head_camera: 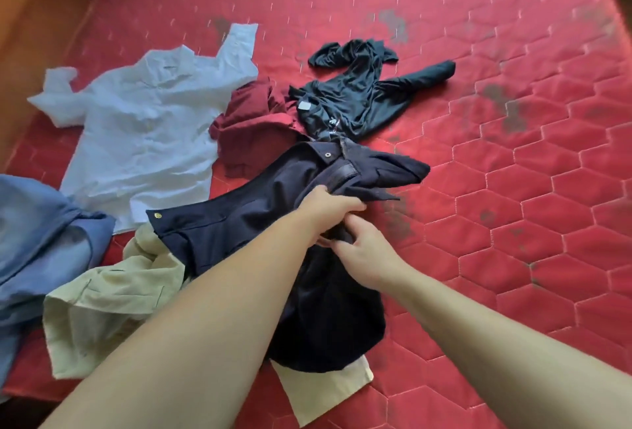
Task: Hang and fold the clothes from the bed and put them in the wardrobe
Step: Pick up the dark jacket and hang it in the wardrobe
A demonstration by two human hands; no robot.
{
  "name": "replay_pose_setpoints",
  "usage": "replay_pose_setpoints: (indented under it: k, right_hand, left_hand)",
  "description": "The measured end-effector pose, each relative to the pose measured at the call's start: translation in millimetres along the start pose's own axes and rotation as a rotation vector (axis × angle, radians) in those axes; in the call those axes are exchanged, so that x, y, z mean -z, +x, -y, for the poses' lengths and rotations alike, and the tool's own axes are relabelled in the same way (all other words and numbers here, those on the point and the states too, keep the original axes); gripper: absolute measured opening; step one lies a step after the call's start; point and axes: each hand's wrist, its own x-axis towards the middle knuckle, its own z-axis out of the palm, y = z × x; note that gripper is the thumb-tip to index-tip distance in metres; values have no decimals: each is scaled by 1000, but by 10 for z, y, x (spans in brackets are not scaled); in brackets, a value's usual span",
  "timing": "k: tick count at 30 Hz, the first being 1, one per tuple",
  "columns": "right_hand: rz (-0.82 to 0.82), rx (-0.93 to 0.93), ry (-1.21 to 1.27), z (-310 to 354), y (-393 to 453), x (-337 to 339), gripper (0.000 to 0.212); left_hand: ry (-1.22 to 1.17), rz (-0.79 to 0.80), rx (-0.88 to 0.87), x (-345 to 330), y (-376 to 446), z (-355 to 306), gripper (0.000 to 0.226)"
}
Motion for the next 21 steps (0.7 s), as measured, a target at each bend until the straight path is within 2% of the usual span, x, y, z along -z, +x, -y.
replay_pose_setpoints:
  k: [2,3,5,7,9,11,12,13,14,15,17,18,19,20,21]
  right_hand:
    - [37,78,-68,278,-152,105,34]
    - [60,114,-71,427,-234,168,38]
    - [102,148,-10,735,-390,317,45]
    - [166,148,11,1061,-513,543,52]
    - [184,144,-15,1364,-589,803,41]
    - [47,161,-40,1637,-598,1064,13]
    - [-61,163,-99,1738,-591,1178,7]
    - [-156,159,-185,1816,-599,1296,10]
    - [-214,147,-285,1862,-607,1392,20]
    - [-209,128,-376,1888,-626,1459,42]
    - [-85,74,-531,1897,-674,1486,102]
    - [-53,59,-584,1906,-681,1433,120]
    - [-41,76,-588,1927,-677,1359,122]
    - [-26,122,-531,1942,-643,1268,106]
    - [-15,175,-459,1980,-613,1171,75]
  left_hand:
    - [1,-74,-57,174,-256,-147,26]
    - [8,-128,-87,255,-385,-225,12]
    - [15,-226,-188,387,-656,-411,22]
    - [31,-262,-306,524,-961,-646,21]
    - [67,-286,-410,672,-1295,-888,22]
    - [45,-315,-496,832,-1676,-1126,24]
    - [15,-321,-537,902,-1879,-1238,24]
    - [-20,-316,-583,970,-2079,-1355,23]
    - [-57,-302,-639,1030,-2290,-1474,22]
    - [-83,-286,-701,1087,-2505,-1584,20]
    - [-115,-262,-831,1180,-2931,-1783,18]
    - [-138,-247,-890,1214,-3147,-1870,18]
    - [-155,-234,-942,1247,-3344,-1943,19]
    - [-167,-230,-989,1279,-3524,-2011,21]
    - [-176,-241,-1033,1315,-3680,-2068,22]
